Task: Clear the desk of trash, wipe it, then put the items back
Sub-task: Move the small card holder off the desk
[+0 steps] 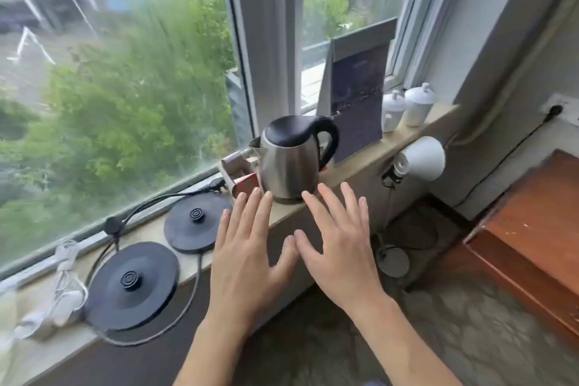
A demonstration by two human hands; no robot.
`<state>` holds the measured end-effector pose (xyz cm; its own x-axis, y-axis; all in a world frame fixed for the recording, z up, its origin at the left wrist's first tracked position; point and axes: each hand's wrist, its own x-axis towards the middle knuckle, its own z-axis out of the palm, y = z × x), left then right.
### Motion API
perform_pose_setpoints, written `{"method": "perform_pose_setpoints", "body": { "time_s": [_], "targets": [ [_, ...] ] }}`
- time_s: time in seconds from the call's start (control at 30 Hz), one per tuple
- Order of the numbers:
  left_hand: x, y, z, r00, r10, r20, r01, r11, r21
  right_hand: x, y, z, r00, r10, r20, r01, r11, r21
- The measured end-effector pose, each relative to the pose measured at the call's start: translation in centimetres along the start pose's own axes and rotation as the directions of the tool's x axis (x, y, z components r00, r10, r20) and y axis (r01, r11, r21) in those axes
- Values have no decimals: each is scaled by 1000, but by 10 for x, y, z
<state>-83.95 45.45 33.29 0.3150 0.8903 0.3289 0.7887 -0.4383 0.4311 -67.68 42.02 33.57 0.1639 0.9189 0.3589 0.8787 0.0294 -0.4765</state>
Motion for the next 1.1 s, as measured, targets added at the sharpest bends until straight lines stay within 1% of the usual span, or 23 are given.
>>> {"method": "perform_pose_setpoints", "body": {
  "time_s": [0.1, 0.2, 0.33, 0.43, 0.53, 0.63, 0.73, 0.8, 0.87, 0.93, 1.1],
  "targets": [
    [19, 61, 48, 996, 72, 60, -68, 995, -79, -12, 62, -40, 988, 127, -83, -130, 991, -35],
    [38, 123, 96, 979, 160, 127, -149, 984, -96, -25, 127, -80, 956, 248, -159, -261, 963, -66],
    [58, 209, 155, 944, 287, 165, -262, 952, -159, -48, 210, -131, 884, 384, -267, -416, 906, -76],
    [62, 270, 197, 897, 386, 215, -344, 916, -205, -73, 262, -167, 818, 473, -328, -527, 845, -95],
    [60, 325, 232, 825, 494, 276, -428, 863, -267, -104, 299, -199, 744, 561, -362, -633, 765, -115],
    [59, 377, 264, 734, 597, 324, -512, 799, -315, -134, 336, -223, 653, 651, -386, -739, 659, -139],
    [63, 421, 294, 635, 683, 361, -582, 730, -359, -157, 369, -243, 551, 727, -409, -821, 562, -106],
    [66, 449, 314, 583, 720, 376, -605, 694, -390, -168, 388, -255, 489, 761, -426, -859, 505, -83],
    [71, 475, 334, 531, 757, 380, -633, 653, -416, -176, 406, -265, 433, 779, -454, -889, 452, -73],
    [77, 503, 356, 469, 807, 359, -673, 590, -446, -182, 425, -274, 365, 796, -483, -919, 390, -52],
    [85, 577, 401, 291, 901, 322, -744, 425, -515, -190, 470, -300, 201, 827, -525, -972, 236, 0]
  ]
}}
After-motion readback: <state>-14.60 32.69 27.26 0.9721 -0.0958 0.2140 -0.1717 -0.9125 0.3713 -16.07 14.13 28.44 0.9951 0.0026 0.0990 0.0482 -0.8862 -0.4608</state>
